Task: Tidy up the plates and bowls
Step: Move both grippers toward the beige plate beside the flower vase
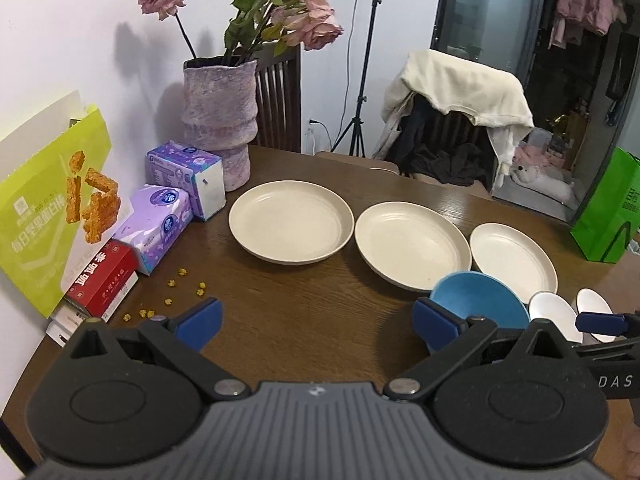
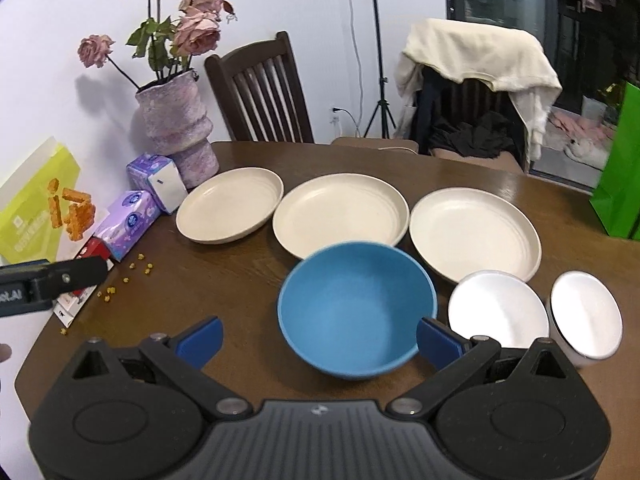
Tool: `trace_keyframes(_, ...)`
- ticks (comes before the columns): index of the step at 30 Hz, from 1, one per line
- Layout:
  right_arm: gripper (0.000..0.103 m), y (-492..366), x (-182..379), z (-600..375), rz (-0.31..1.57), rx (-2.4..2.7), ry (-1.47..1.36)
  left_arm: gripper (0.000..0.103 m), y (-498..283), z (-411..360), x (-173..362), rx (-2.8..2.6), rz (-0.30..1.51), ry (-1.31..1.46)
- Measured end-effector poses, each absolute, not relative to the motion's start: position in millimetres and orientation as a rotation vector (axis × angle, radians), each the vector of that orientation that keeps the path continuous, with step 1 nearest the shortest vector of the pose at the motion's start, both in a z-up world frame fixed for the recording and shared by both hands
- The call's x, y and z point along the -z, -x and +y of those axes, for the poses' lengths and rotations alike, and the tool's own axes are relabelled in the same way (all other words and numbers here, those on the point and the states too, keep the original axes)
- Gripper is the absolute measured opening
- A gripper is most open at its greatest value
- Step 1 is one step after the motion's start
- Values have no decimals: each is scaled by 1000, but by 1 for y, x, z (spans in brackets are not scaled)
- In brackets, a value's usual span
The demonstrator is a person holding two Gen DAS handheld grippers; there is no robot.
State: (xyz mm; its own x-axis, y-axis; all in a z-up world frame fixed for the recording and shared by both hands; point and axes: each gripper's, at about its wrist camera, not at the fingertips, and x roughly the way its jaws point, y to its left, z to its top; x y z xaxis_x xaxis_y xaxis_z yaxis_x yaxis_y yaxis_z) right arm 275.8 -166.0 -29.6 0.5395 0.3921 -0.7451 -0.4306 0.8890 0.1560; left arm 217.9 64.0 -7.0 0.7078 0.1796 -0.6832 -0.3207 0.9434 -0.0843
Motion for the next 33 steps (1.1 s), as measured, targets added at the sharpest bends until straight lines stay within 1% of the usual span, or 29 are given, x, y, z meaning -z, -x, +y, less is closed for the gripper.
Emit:
trace_keyframes(17,103,-321,41,-115,874,-506,61,103,-272,124,15,-315,742,227)
trace_keyframes(33,103,-386,60,-38,869,-497,30,103,-342,210,47,-326,816,271)
